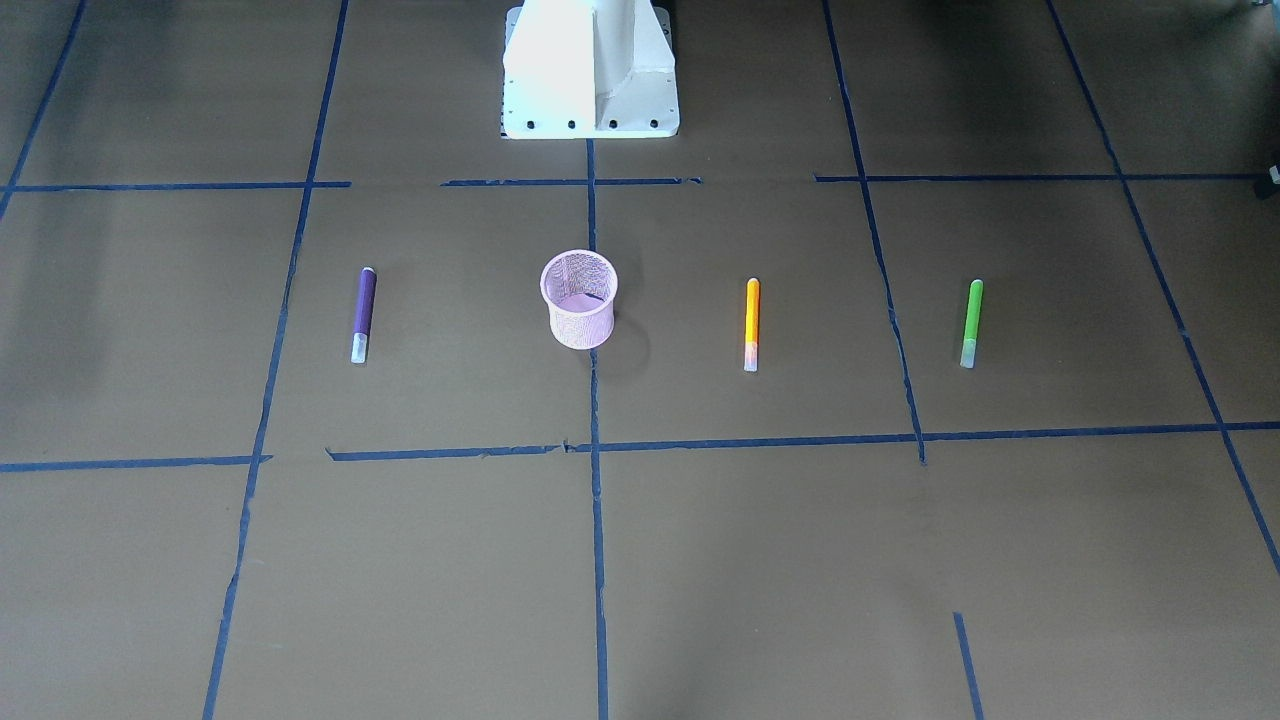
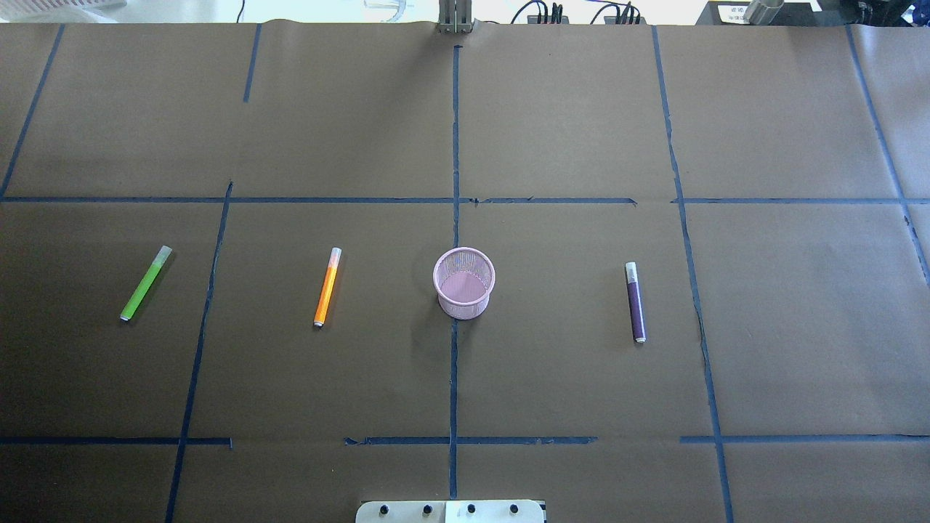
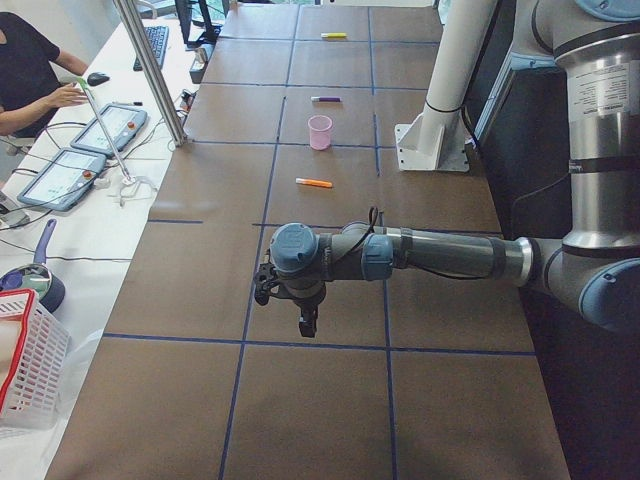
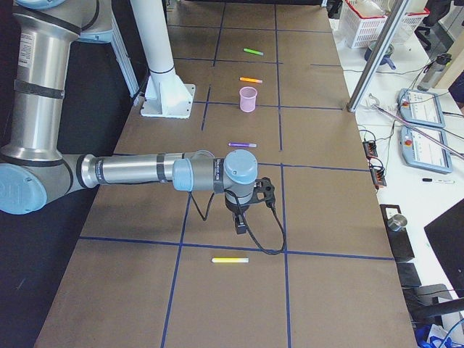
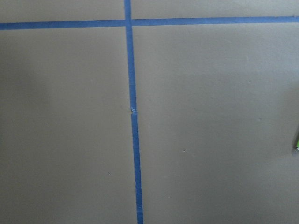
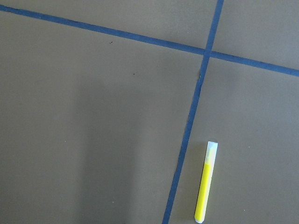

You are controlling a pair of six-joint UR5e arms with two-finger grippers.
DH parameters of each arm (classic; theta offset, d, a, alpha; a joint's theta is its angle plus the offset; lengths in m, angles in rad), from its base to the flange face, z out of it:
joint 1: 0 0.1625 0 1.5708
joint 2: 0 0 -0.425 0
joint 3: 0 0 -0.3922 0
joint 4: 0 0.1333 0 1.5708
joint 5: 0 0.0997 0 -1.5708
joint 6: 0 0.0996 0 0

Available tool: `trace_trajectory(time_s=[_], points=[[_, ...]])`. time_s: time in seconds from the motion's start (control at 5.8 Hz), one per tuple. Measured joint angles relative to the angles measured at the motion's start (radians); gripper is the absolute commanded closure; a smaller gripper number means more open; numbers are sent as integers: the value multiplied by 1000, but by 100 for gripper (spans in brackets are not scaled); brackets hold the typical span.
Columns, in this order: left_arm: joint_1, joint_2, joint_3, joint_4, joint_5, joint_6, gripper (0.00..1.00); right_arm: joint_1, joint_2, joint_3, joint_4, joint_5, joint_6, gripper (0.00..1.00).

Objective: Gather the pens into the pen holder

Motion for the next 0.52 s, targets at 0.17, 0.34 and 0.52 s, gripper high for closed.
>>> trace_trajectory(time_s=[0.17, 0.34, 0.52], points=[[-3, 6, -5, -6, 1, -1, 0, 21, 8, 3, -26, -10, -14, 0], [-5, 12, -25, -13, 3, -3, 0, 35, 8, 2, -38, -17, -18, 0], [-5, 13, -40, -16, 6, -3, 0, 39, 6, -1, -41, -21, -15, 0]])
